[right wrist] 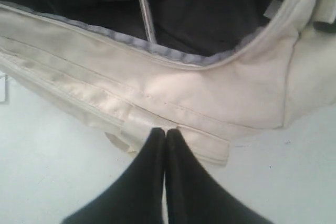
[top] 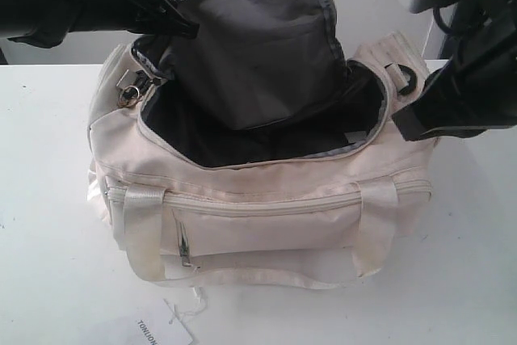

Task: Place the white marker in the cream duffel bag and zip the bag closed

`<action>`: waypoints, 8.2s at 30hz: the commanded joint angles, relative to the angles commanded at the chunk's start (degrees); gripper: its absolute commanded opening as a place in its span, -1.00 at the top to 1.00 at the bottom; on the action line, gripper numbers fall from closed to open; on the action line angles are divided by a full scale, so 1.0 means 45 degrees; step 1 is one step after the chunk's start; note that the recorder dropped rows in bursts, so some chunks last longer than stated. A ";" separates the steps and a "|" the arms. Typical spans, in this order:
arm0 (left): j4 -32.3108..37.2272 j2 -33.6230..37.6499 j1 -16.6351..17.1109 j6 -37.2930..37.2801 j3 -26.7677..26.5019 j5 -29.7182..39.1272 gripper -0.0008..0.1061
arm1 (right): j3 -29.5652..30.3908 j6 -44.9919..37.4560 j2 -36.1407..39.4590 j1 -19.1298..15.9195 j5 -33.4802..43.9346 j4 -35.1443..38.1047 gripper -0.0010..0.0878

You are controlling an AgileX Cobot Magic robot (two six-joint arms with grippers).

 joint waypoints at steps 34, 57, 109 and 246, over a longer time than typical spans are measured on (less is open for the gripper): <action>0.0000 0.0000 0.0000 0.0000 0.0000 0.0000 0.99 | 0.0000 0.1689 0.0000 -0.3126 -0.0162 -0.0127 0.98; 0.0000 0.0000 0.0000 0.0000 0.0000 0.0000 0.99 | 0.0000 0.1657 0.0000 -0.3126 -0.0137 -0.0049 0.98; 0.2490 -0.0135 0.0023 -0.4684 -0.2961 1.6006 0.04 | 0.0000 0.1657 0.0000 -0.3126 -0.0161 0.0230 0.98; -0.1992 -0.1798 0.4859 -0.7242 0.0464 1.5774 0.99 | -0.9704 0.3060 0.8937 0.5769 -0.2330 0.0052 0.87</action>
